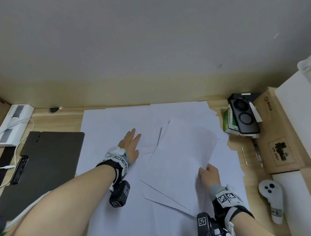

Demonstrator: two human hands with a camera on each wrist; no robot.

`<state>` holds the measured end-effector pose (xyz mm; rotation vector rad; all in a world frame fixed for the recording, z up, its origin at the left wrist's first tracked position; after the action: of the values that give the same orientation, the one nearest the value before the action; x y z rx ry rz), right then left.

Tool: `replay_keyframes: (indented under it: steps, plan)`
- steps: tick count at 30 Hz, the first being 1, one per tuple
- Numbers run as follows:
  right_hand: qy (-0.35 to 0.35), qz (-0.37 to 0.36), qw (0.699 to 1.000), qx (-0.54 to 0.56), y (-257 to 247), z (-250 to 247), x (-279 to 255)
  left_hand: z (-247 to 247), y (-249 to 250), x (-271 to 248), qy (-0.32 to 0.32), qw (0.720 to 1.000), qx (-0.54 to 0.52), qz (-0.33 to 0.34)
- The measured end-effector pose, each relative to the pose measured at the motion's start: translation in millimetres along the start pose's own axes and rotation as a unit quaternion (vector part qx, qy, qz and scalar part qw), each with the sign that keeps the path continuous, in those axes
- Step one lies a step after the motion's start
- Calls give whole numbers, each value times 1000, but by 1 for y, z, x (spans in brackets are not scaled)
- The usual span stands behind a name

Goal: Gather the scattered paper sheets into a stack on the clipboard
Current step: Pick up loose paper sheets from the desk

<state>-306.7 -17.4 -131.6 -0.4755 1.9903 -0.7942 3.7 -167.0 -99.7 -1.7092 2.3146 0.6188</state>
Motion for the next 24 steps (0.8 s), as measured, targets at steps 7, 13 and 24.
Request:
replay_keyframes:
  steps: [7, 13, 24]
  plan:
    - [38, 9, 999, 15, -6, 4, 10, -14, 21, 28, -14, 986, 165, 12]
    - [32, 15, 999, 26, -8, 2, 5, -24, 31, 32, 26, 977, 209, 18]
    - [51, 21, 998, -2, -16, -6, -8, -74, 11, 3, 134, 987, -36, -81]
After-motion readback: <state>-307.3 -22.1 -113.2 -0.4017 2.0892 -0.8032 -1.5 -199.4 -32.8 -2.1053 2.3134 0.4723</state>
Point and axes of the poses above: each hand's wrist, its own x-axis towards the middle knuckle, its own z-axis out of the palm, y = z × x, the point moved 5 cm from there along x, towards the middle knuckle, and after that the axes turned 5 degrees about x, right-handed, at the moved point
